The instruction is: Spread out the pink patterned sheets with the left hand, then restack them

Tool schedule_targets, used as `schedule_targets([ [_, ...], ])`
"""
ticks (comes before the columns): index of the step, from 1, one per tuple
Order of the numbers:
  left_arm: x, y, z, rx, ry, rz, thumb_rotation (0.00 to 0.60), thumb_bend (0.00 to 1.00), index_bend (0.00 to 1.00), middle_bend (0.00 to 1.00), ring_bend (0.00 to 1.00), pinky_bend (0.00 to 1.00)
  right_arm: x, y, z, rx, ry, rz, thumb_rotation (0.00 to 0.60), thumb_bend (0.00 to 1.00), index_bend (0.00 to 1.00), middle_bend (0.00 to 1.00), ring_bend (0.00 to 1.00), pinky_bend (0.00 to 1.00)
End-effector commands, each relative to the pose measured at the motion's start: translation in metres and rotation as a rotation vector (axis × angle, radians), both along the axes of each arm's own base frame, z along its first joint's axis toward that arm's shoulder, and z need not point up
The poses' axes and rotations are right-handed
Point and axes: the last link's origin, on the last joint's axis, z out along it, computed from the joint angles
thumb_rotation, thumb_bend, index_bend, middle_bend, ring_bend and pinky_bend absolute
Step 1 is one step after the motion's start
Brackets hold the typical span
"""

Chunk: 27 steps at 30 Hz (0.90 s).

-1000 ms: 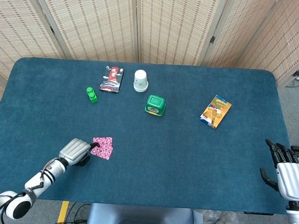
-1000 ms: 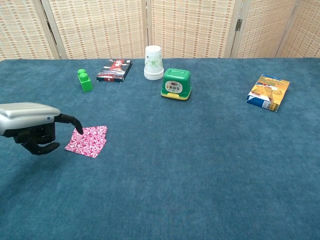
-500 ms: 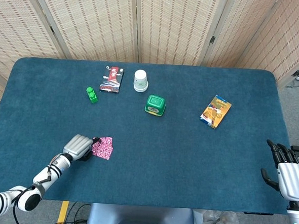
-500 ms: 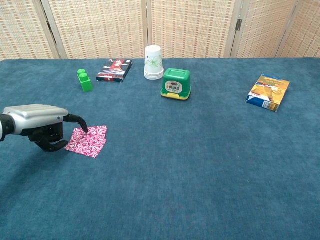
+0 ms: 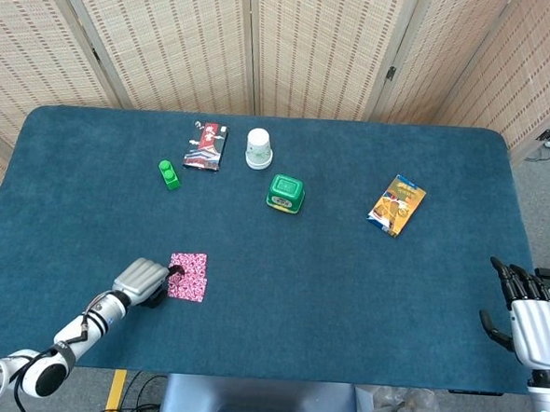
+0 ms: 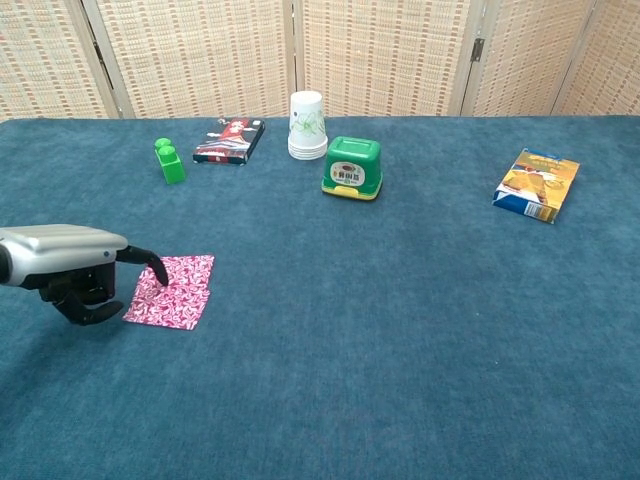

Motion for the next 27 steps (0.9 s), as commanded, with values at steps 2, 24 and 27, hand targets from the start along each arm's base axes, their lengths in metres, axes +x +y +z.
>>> schedule_targets([
  [2,0.0,-0.011,0.005,-0.016,0.009,-0.015,0.6,0.56,0.26,0.97,0.93,1.0,0.0,0.0,0.001,-0.004,-0.002,0.005,0.6,0.38,0.05,0.21,0.13,0.19],
  [24,0.017,-0.03,0.008,-0.02,-0.034,-0.062,0.6,0.56,0.26,0.97,0.93,1.0,-0.004,0.004,0.004,-0.015,-0.01,0.004,0.6,0.39,0.05,0.21,0.13,0.19],
  [27,0.016,-0.024,0.009,0.003,-0.031,-0.057,0.6,0.56,0.26,0.97,0.93,1.0,-0.005,0.005,0.004,-0.016,-0.012,0.002,0.6,0.39,0.05,0.21,0.13,0.19],
])
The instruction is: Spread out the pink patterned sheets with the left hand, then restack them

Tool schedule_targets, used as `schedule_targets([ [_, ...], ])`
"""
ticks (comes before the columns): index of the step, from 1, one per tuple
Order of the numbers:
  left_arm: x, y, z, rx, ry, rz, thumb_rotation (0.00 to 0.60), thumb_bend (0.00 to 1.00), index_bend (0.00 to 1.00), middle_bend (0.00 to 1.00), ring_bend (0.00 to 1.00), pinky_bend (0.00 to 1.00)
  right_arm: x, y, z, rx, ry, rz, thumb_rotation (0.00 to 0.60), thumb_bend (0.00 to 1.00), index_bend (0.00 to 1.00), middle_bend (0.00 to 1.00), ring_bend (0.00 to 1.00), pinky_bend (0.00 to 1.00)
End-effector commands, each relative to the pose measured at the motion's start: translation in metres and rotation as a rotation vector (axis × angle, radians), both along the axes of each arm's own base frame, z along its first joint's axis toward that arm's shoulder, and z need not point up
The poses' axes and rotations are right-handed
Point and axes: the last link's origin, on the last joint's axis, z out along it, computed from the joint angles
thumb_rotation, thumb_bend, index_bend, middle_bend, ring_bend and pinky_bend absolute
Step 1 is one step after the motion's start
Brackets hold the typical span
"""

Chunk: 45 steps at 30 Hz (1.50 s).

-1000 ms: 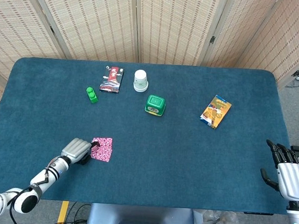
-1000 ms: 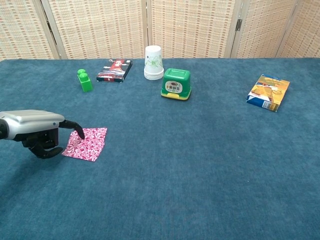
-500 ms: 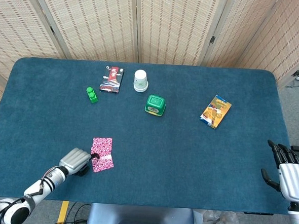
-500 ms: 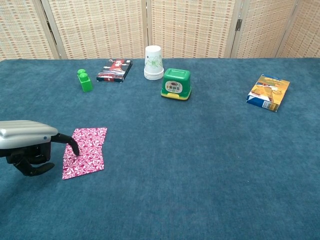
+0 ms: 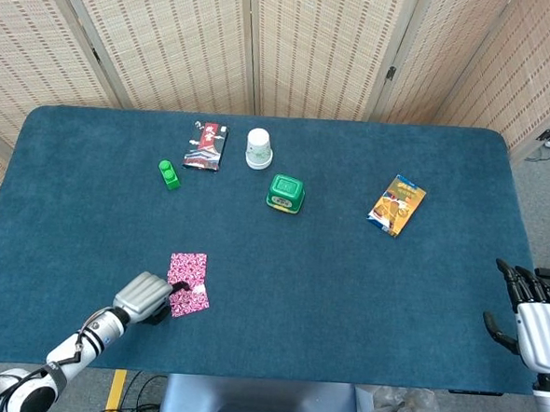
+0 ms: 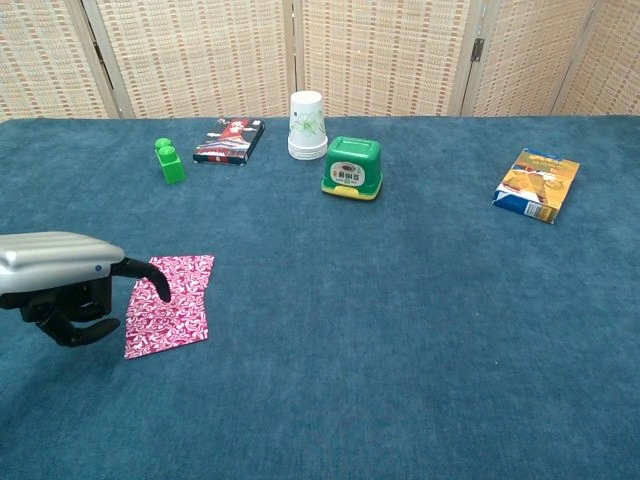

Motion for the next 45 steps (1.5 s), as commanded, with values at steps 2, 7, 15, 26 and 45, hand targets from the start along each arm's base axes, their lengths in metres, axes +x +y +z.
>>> schedule_targets([
  [2,-0.003,0.006,-0.002,0.016,0.011,0.009,0.6,0.56,0.26,0.97,0.93,1.0,-0.001,0.0,0.0,-0.001,-0.002,-0.001,0.6,0.38,0.05,0.21,0.13,0.19],
  [7,-0.007,0.007,-0.007,0.003,0.025,0.025,0.6,0.56,0.26,0.97,0.93,1.0,-0.001,0.0,-0.001,0.003,-0.003,-0.003,0.6,0.39,0.05,0.21,0.13,0.19],
  [15,-0.005,0.003,-0.012,-0.013,0.023,0.016,0.6,0.56,0.26,0.97,0.93,1.0,-0.001,0.001,0.0,-0.001,-0.001,-0.004,0.6,0.38,0.06,0.22,0.13,0.19],
  [26,0.001,0.001,-0.017,-0.029,0.02,0.0,0.6,0.56,0.26,0.97,0.93,1.0,-0.004,0.003,0.002,-0.007,-0.001,-0.012,0.6,0.38,0.06,0.22,0.13,0.19],
  [45,0.0,0.002,-0.019,-0.028,0.019,0.011,0.6,0.56,0.26,0.97,0.93,1.0,-0.004,0.003,0.001,-0.004,0.001,-0.016,0.6,0.39,0.06,0.22,0.13,0.19],
])
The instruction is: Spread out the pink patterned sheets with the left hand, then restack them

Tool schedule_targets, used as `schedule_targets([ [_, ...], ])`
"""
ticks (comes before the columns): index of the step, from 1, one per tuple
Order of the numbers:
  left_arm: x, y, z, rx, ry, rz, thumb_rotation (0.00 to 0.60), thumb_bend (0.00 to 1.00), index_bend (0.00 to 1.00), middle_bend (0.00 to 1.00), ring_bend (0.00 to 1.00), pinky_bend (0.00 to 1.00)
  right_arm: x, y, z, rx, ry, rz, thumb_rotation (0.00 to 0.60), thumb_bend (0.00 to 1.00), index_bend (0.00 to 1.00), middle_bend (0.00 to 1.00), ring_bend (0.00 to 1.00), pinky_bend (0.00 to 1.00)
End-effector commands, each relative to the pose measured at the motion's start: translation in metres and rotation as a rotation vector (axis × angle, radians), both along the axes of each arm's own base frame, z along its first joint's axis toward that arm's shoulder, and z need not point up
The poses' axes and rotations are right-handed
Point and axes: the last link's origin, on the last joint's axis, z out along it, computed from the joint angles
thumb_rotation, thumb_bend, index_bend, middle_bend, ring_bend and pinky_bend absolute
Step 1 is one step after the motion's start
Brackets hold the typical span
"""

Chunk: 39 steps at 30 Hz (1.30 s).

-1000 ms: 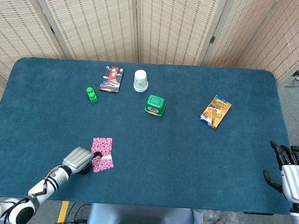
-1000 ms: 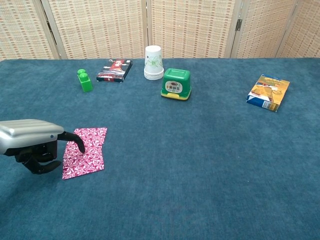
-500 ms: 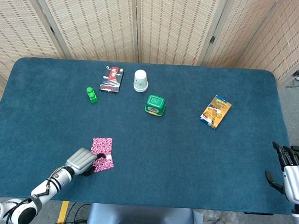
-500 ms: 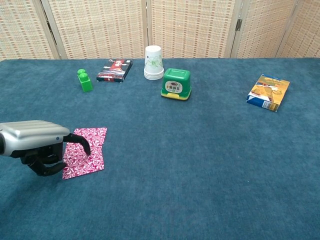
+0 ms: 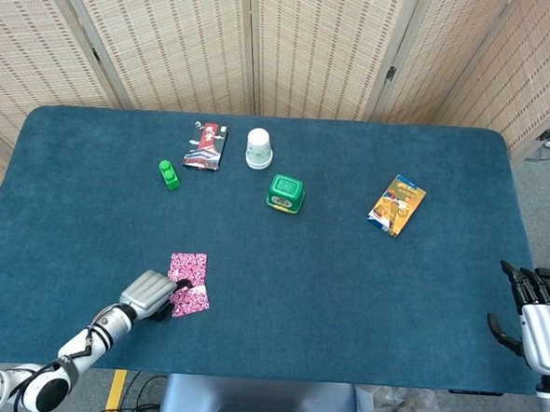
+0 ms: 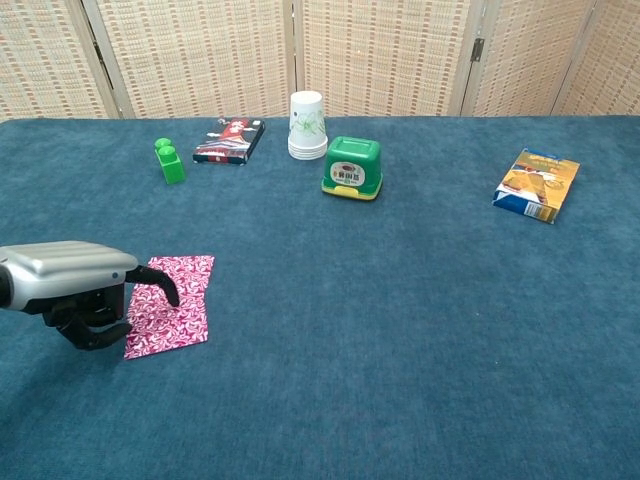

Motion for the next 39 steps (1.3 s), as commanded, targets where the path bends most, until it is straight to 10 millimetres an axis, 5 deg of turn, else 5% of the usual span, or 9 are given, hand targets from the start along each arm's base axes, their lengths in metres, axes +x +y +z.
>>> schedule_targets([
  [1,0.003,-0.005,-0.001,-0.011,-0.006,-0.015,0.6,0.56,0.26,0.97,0.93,1.0,0.0,0.0,0.0,0.002,0.0,-0.002,0.6,0.39,0.06,0.22,0.13,0.19],
  [9,0.01,-0.015,-0.005,-0.05,-0.005,-0.045,0.6,0.56,0.26,0.97,0.93,1.0,-0.001,-0.001,-0.001,0.004,-0.002,-0.007,0.6,0.38,0.06,0.22,0.13,0.19],
  [19,0.01,0.001,-0.001,0.04,-0.024,-0.044,0.6,0.56,0.26,0.97,0.93,1.0,-0.003,-0.002,-0.002,0.007,-0.003,-0.012,0.6,0.39,0.06,0.22,0.13,0.19],
  [28,-0.002,0.011,-0.005,0.059,0.007,-0.02,0.6,0.56,0.26,0.97,0.93,1.0,-0.002,-0.003,-0.002,0.006,-0.001,-0.012,0.6,0.39,0.06,0.22,0.13,0.19],
  [39,-0.025,0.006,0.021,0.1,0.092,0.007,0.6,0.56,0.29,0.97,0.93,1.0,0.0,-0.003,-0.002,0.007,-0.002,-0.005,0.6,0.39,0.06,0.22,0.13,0.19],
])
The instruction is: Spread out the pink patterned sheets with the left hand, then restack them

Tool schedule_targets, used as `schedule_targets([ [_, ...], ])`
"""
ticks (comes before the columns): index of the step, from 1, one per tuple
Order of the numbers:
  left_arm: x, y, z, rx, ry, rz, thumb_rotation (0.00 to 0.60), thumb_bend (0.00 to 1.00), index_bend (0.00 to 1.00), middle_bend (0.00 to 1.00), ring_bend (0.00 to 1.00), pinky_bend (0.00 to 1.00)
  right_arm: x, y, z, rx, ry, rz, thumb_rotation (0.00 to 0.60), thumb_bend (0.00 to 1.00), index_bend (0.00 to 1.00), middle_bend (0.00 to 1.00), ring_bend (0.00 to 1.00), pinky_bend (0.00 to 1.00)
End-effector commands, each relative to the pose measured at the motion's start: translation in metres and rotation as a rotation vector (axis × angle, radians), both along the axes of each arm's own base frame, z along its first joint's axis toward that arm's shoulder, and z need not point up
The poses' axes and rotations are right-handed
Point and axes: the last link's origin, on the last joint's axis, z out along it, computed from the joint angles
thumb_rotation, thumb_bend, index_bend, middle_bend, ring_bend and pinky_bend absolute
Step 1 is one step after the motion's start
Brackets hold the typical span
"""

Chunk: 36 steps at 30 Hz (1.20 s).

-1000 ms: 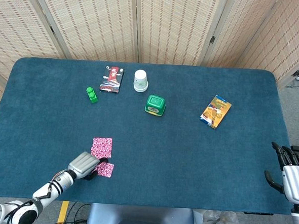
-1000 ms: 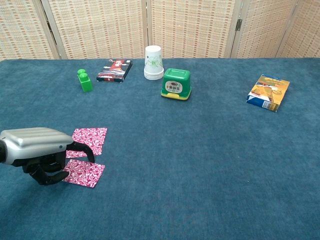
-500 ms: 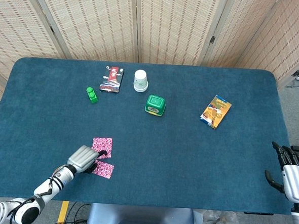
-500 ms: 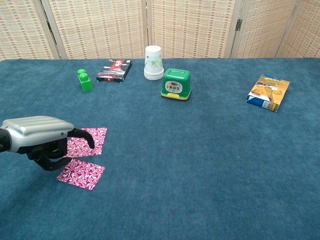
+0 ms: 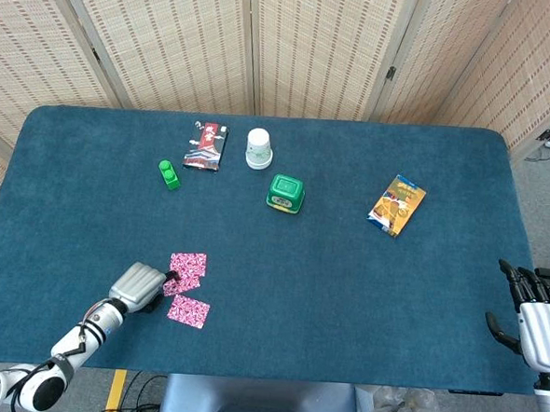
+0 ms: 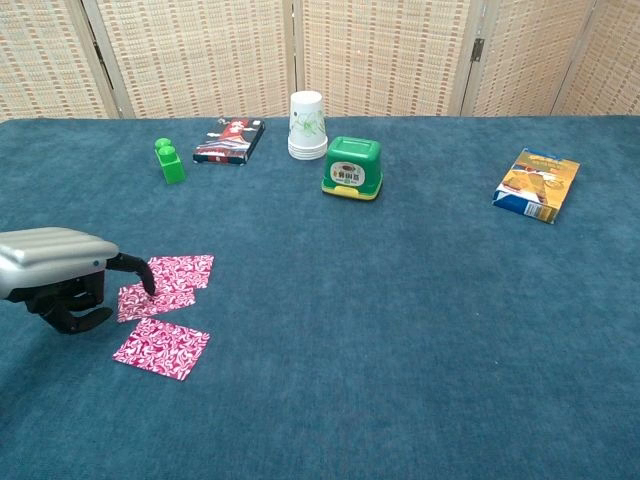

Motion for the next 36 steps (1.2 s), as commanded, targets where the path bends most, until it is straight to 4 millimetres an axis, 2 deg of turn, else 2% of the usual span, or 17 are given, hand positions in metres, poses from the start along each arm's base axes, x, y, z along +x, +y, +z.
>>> schedule_targets([
  [1,-0.009,-0.005,0.01,0.008,0.03,0.011,0.6,0.56,0.3,0.97,0.93,1.0,0.0,0.0,0.0,-0.001,0.0,0.002,0.6,0.39,0.06,0.22,0.13,0.19],
  [4,-0.013,-0.008,0.019,0.01,0.04,0.02,0.6,0.56,0.3,0.97,0.93,1.0,0.001,0.001,0.0,-0.002,0.0,0.006,0.6,0.38,0.06,0.22,0.13,0.19],
  [8,-0.007,-0.01,0.022,0.019,-0.006,0.014,0.6,0.56,0.3,0.97,0.93,1.0,0.001,0.001,0.0,-0.001,-0.001,0.005,0.6,0.39,0.06,0.22,0.13,0.19],
  [19,0.033,0.001,-0.015,-0.022,-0.105,-0.058,0.6,0.56,0.28,0.97,0.93,1.0,-0.001,0.002,0.001,-0.005,-0.004,0.003,0.6,0.39,0.06,0.22,0.13,0.19],
  [23,0.042,0.005,-0.022,-0.027,-0.109,-0.07,0.6,0.56,0.27,0.97,0.93,1.0,-0.002,0.002,0.002,-0.006,-0.006,-0.002,0.6,0.38,0.06,0.22,0.13,0.19],
  [28,0.046,0.008,-0.03,-0.038,-0.088,-0.072,0.6,0.56,0.26,0.97,0.93,1.0,-0.004,0.002,0.002,-0.006,-0.007,-0.005,0.6,0.39,0.06,0.22,0.13,0.19],
  [36,0.041,0.009,-0.034,-0.044,-0.048,-0.051,0.6,0.56,0.26,0.97,0.93,1.0,-0.005,0.002,0.003,-0.008,-0.007,-0.007,0.6,0.39,0.06,0.22,0.13,0.19],
])
